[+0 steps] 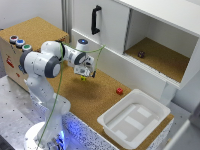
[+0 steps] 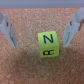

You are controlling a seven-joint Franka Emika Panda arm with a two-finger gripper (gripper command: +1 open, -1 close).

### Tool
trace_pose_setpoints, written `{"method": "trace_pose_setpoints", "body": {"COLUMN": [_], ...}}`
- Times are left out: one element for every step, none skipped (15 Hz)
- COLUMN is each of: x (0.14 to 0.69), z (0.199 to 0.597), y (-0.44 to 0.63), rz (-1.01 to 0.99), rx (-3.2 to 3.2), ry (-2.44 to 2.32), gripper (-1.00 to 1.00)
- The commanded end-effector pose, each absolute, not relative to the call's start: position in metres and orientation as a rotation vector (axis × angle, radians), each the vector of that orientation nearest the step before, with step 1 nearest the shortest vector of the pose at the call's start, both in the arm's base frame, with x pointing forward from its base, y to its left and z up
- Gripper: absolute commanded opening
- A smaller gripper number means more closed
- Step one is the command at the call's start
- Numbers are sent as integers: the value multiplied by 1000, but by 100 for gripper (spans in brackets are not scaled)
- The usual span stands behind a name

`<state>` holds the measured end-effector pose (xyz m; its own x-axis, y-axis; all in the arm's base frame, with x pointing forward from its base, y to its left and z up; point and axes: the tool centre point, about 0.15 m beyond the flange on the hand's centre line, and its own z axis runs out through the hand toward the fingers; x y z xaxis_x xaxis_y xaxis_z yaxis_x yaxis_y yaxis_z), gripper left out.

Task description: Stack the yellow block on top of the pink block

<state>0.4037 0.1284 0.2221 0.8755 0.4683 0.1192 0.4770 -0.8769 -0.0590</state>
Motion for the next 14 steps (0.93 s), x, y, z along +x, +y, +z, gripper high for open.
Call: {"method": "trace_pose_setpoints", "body": {"x": [430, 431, 432, 433, 435, 437, 438, 439, 439, 438, 437, 436, 435, 436], "z": [206, 205, 204, 204, 203, 203, 203, 202, 204, 207, 213, 223, 238, 250], "y": [122, 121, 121, 121, 121, 120, 120, 119, 117, 115, 111, 106, 97, 87], "rz": [-57, -56, -64, -67, -81, -93, -102, -110, -126, -141, -165, -195, -250, -290], "rx": [-2998, -3001, -3008, -3004, -3005, -3010, -3008, -3011, -3012, -3008, -3017, -3022, -3035, -3039], "ry": [-804, -801, -802, -791, -772, -765, -754, -748, -743, -727, -711, -684, -645, -595], "gripper": [-100, -100, -100, -100, -100, -100, -100, -100, -100, -100, -100, -100, -100, -100]}}
